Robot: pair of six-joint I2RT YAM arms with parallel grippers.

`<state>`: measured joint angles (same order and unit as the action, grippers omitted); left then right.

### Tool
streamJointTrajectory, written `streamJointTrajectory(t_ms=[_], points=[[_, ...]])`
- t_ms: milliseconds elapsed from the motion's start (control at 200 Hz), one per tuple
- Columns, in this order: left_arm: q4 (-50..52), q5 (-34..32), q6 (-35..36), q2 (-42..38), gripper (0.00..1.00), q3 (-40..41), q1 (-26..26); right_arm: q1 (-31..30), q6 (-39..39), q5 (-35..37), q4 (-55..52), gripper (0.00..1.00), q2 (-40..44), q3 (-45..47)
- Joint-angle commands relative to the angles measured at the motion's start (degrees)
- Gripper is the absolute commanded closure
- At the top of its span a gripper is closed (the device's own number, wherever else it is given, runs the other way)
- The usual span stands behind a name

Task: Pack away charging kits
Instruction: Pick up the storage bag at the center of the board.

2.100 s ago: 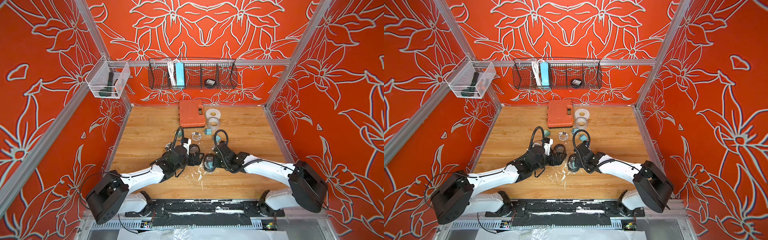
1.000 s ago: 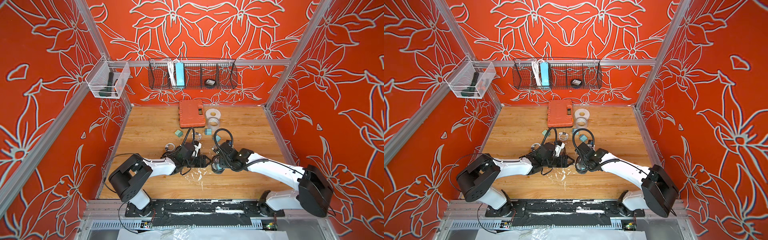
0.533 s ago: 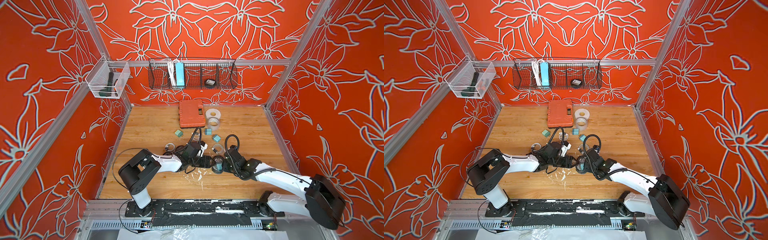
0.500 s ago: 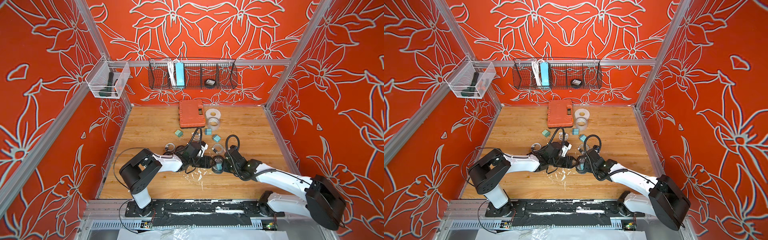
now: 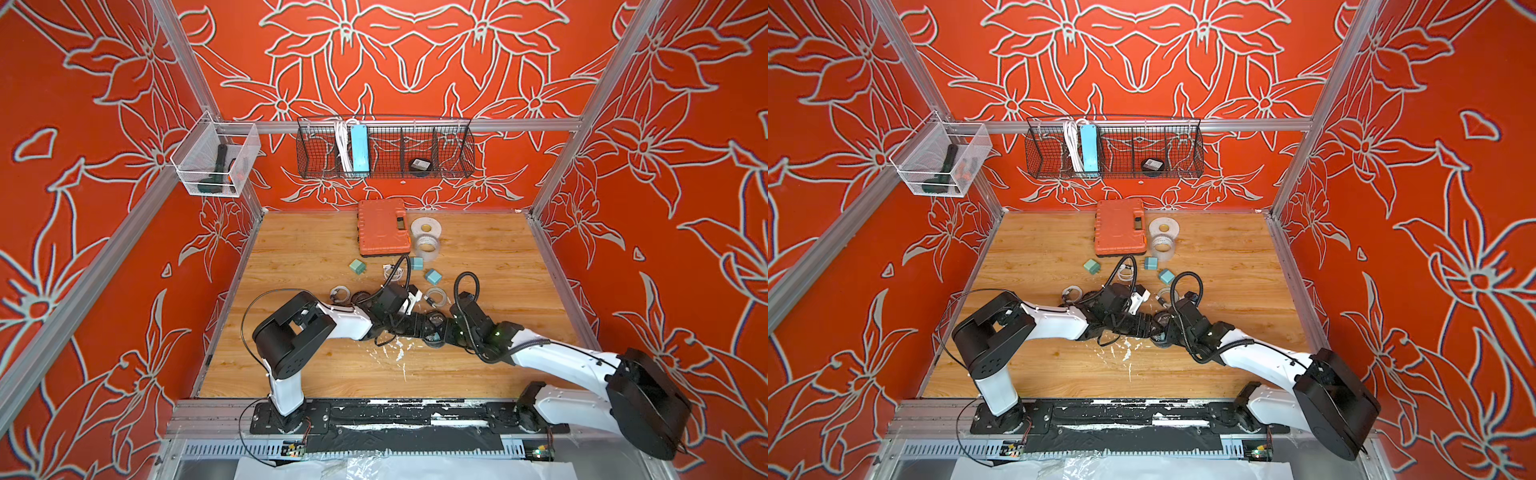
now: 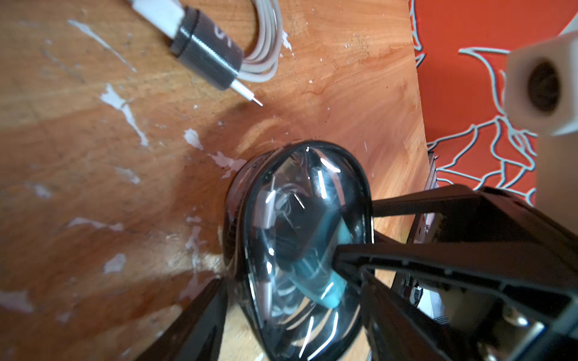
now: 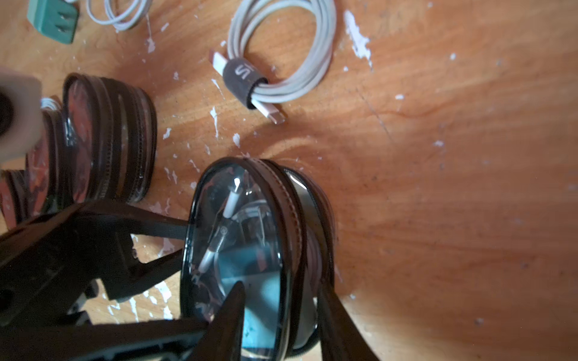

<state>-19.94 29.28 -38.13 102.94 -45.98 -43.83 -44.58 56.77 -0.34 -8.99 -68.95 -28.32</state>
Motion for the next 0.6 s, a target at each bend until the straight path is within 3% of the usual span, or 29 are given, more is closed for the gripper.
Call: streamJointTrajectory(t_ms=[0,125,290,596], points=[[0.77,1.04,0.95,1.04,0.32,-0.08,-0.20,0.10,1.13,-2.19,-2.89,0.65,-0.44,0.81],[0.28,1.46,0.86,0.94,0.32,0.01,-0.29,0.10,1.45,-3.25,-2.67,0.80,-0.03,1.06],[0.11,1.62,0.75,0.78,0.31,0.10,-0.29,0.11,1.73,-4.86,-1.62,0.89,0.66,1.20],[0.19,1.41,0.34,1.30,0.31,0.19,-0.29,0.28,0.84,1.15,-8.96,0.90,1.31,-0.35]])
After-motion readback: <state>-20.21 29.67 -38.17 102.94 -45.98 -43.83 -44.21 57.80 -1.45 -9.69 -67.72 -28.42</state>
